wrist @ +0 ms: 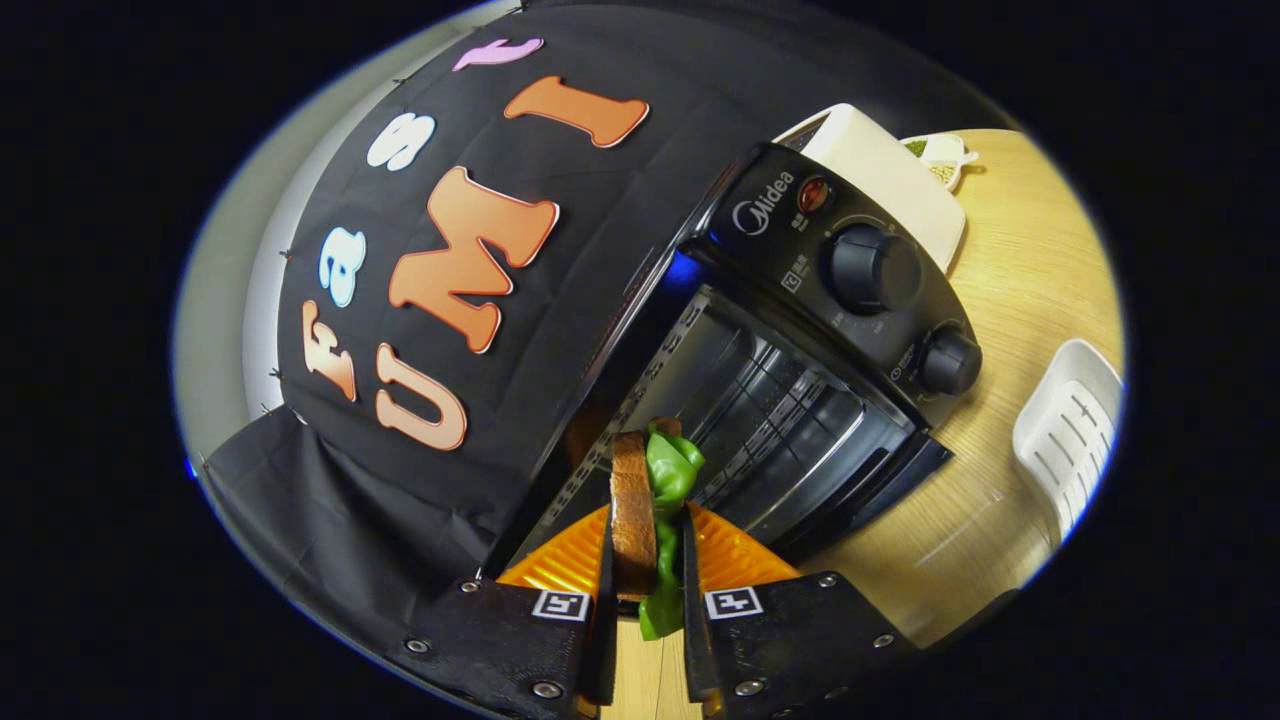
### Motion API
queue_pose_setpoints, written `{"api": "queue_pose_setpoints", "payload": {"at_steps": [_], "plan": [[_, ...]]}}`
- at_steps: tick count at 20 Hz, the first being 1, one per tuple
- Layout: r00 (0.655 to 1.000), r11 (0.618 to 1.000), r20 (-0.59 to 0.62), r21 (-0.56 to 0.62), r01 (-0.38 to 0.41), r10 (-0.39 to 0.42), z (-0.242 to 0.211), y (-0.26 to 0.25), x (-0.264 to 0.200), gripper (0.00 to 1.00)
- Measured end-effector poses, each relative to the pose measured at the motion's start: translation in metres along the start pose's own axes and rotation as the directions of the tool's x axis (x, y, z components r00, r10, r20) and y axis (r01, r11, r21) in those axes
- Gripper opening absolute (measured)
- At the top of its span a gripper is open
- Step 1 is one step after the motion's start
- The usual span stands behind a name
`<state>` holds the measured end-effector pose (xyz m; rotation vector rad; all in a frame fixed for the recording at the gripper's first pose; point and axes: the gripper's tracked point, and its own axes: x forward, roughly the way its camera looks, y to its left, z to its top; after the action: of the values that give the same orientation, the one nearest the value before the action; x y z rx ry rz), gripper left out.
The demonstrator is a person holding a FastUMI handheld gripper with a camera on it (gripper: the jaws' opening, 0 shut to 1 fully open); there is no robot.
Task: Open the toaster oven, put the food inside, and close the toaster oven door.
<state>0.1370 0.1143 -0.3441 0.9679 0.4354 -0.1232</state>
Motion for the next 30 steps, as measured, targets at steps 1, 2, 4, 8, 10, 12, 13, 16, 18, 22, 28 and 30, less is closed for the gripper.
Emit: {"api": "queue_pose_setpoints", "payload": {"at_steps": [1, 2, 4, 8, 10, 12, 13, 16, 18, 22, 28, 30], "plan": [[1.000, 1.000, 0.018, -0.003, 0.022, -0.022, 0.002, -0.004, 0.005, 0.28], [0.998, 0.999, 0.037, -0.011, 0.041, -0.040, 0.004, -0.007, 0.011, 0.28], [0.997, 0.999, 0.063, -0.007, 0.042, -0.041, 0.004, -0.007, 0.017, 0.27], [0.990, 0.996, 0.127, -0.059, 0.063, -0.055, 0.003, -0.007, 0.030, 0.28], [0.988, 0.991, 0.142, -0.108, 0.078, -0.062, 0.000, -0.004, 0.034, 0.28], [0.985, 0.983, 0.158, -0.158, 0.095, -0.070, 0.000, -0.004, 0.033, 0.28], [0.984, 0.978, 0.161, -0.180, 0.105, -0.076, 0.000, -0.005, 0.032, 0.30], [0.981, 0.962, 0.159, -0.231, 0.148, -0.113, 0.001, -0.012, 0.031, 0.36], [0.965, 0.922, 0.183, -0.308, 0.235, -0.185, 0.008, -0.028, 0.031, 0.42], [0.960, 0.865, 0.208, -0.430, 0.260, -0.185, 0.017, -0.017, 0.020, 0.56], [0.927, 0.662, 0.283, -0.648, 0.375, -0.248, 0.044, -0.020, 0.002, 0.78], [0.936, 0.657, 0.254, -0.667, 0.351, -0.243, 0.041, -0.016, -0.009, 0.79]]}}
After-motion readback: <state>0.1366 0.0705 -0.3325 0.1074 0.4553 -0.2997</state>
